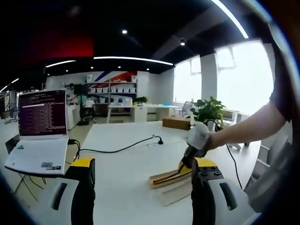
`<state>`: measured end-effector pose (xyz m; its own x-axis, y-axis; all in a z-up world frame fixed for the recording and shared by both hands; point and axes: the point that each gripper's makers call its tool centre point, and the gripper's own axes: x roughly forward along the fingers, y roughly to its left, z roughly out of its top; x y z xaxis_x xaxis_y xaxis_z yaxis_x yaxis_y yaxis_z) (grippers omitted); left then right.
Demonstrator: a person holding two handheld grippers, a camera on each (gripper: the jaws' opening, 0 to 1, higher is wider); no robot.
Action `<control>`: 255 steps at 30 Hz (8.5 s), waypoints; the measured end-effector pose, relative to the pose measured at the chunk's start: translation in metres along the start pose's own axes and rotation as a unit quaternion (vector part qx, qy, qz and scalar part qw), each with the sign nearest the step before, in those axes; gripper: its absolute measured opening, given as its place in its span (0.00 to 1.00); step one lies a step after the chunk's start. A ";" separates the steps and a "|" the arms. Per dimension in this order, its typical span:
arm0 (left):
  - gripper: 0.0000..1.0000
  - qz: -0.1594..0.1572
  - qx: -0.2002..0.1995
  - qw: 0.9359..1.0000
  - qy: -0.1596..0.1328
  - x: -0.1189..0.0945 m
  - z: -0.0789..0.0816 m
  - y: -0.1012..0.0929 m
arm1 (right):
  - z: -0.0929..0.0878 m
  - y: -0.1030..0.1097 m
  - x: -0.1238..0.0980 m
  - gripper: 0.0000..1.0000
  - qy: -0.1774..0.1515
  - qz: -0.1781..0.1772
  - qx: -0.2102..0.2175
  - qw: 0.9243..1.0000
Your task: Arrange the utensils inside the cutlery case until each visible utensil rests in its matching compartment.
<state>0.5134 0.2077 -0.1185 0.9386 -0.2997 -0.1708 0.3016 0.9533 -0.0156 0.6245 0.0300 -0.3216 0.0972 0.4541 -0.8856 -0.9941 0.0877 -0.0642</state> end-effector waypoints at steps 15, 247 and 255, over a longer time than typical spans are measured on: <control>0.87 0.004 0.000 1.000 0.004 0.002 -0.005 0.005 | 0.004 -0.007 0.016 0.00 0.012 -0.005 -0.008 1.000; 0.84 -0.011 0.040 0.998 -0.047 -0.006 0.019 -0.004 | -0.023 0.194 -0.047 0.25 -0.046 0.036 0.005 0.998; 0.84 -0.008 0.033 0.998 -0.054 -0.007 0.022 -0.001 | -0.023 0.196 -0.034 0.26 -0.037 0.046 0.006 0.998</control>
<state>0.5101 0.2082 -0.0953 0.9453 -0.3200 -0.0640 0.3232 0.9451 0.0482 0.4247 0.0109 -0.3146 0.0102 0.5244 -0.8514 -0.9984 0.0531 0.0208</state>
